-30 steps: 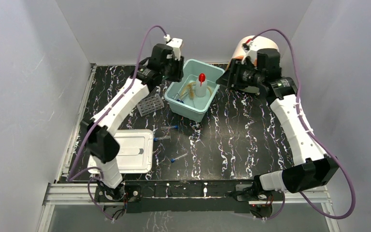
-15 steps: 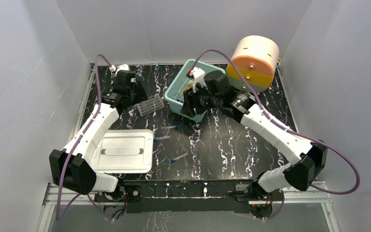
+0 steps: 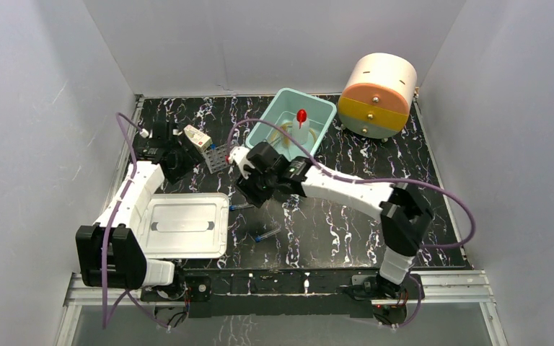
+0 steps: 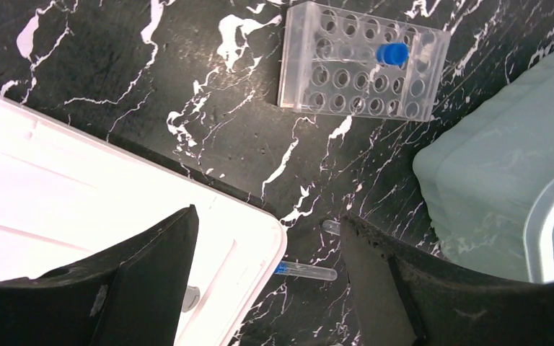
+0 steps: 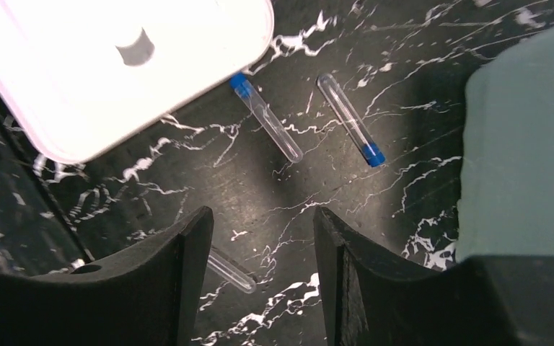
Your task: Organize the chemistry lab equipment
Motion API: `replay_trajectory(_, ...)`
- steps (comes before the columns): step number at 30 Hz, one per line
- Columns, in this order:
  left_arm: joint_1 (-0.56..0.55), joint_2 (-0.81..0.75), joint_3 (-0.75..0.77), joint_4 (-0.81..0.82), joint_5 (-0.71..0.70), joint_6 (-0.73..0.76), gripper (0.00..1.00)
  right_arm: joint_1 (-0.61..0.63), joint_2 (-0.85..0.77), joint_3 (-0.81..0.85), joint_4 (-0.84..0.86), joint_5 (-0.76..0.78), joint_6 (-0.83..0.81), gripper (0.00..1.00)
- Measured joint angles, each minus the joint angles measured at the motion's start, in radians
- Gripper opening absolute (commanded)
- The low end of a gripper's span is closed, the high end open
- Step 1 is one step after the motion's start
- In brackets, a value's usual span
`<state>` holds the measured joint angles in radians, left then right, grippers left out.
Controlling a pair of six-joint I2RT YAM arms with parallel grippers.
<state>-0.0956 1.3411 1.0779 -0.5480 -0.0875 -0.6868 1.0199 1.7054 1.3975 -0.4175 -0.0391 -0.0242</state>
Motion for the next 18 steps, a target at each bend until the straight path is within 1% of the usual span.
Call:
replay_trajectory(5, 0.074, 0.0, -0.027, -0.007, 0.061, -0.049, 0.71, 0.018, 0.141, 0.036, 0.002, 0.005, -0.074, 0.56)
replay_trajectory(9, 0.115, 0.0, -0.036, -0.011, 0.092, -0.064, 0.71, 0.023, 0.218, 0.061, 0.003, -0.01, -0.118, 0.56)
replay_trajectory(15, 0.127, 0.0, -0.037, -0.01, 0.129, -0.073, 0.71, 0.023, 0.299, 0.126, 0.004, -0.011, -0.167, 0.55)
replay_trajectory(18, 0.127, 0.008, -0.037, -0.01, 0.148, -0.074, 0.72, 0.023, 0.333, 0.152, 0.007, -0.002, -0.186, 0.51)
